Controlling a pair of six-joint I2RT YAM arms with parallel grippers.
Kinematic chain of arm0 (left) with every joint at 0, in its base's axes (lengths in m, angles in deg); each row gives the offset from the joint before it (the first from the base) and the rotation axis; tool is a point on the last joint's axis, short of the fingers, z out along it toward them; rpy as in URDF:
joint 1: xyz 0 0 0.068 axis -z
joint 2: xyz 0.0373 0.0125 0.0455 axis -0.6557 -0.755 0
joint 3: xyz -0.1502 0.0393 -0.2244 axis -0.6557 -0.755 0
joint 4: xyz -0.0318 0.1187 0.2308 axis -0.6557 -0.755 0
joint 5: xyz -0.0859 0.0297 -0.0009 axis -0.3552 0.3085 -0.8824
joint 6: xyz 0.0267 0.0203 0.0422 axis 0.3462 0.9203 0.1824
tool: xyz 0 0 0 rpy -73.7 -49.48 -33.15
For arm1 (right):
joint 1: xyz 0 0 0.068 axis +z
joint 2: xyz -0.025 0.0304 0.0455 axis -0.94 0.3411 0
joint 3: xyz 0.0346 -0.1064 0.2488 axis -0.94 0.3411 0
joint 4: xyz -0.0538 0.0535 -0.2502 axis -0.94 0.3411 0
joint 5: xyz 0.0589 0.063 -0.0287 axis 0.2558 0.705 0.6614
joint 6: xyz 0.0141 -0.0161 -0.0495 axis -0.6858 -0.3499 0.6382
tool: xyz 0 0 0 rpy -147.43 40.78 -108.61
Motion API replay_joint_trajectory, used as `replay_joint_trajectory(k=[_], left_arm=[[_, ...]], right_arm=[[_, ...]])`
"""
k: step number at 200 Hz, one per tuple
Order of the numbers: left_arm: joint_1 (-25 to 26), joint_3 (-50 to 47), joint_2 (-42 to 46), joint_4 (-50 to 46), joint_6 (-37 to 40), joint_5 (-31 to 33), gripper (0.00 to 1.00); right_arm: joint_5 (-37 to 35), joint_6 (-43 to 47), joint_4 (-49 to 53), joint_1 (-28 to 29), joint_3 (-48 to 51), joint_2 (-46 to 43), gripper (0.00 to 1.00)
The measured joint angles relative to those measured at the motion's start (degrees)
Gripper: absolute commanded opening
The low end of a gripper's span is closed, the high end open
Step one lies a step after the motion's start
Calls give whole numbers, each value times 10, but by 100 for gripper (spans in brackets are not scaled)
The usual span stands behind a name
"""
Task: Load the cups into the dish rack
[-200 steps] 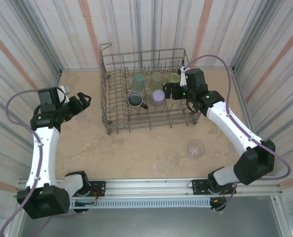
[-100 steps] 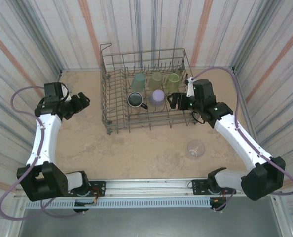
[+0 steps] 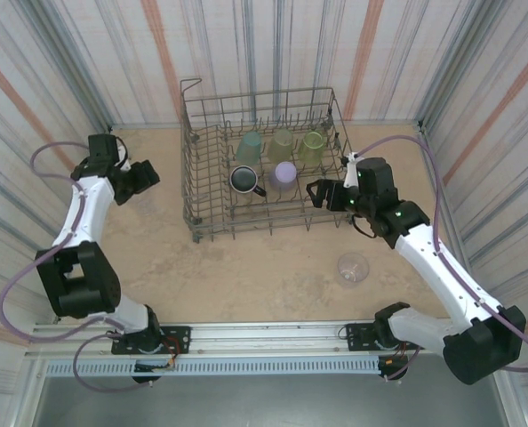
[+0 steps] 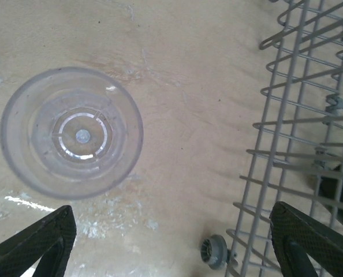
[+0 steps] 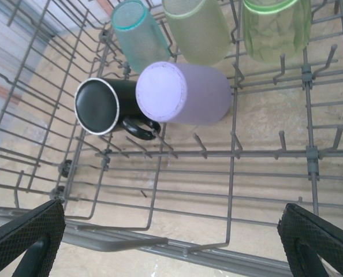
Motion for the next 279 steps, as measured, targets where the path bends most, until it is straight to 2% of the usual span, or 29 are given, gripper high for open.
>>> replay_joint_trajectory(k=[53, 74, 147, 201, 228, 243, 279], left_arm=[[0, 61, -120, -2, 9, -2, 81], [0, 66, -136, -4, 9, 2, 81], [0, 76, -170, -4, 14, 18, 64], [0, 76, -204, -4, 26, 31, 30], [0, 76, -204, -4, 26, 36, 20], [0, 77, -204, -6, 26, 40, 19], [-2, 88, -192, -15, 27, 57, 4]], right_arm=[[-12, -16, 0, -10, 44, -46, 99], [-13, -24, -1, -19, 47, -63, 99], [-12, -26, -9, -35, 54, -64, 99], [-12, -31, -14, -42, 58, -59, 99], [-11, -31, -18, -45, 58, -57, 99], [-11, -32, -18, -45, 58, -57, 99], [-11, -41, -18, -45, 58, -57, 99]])
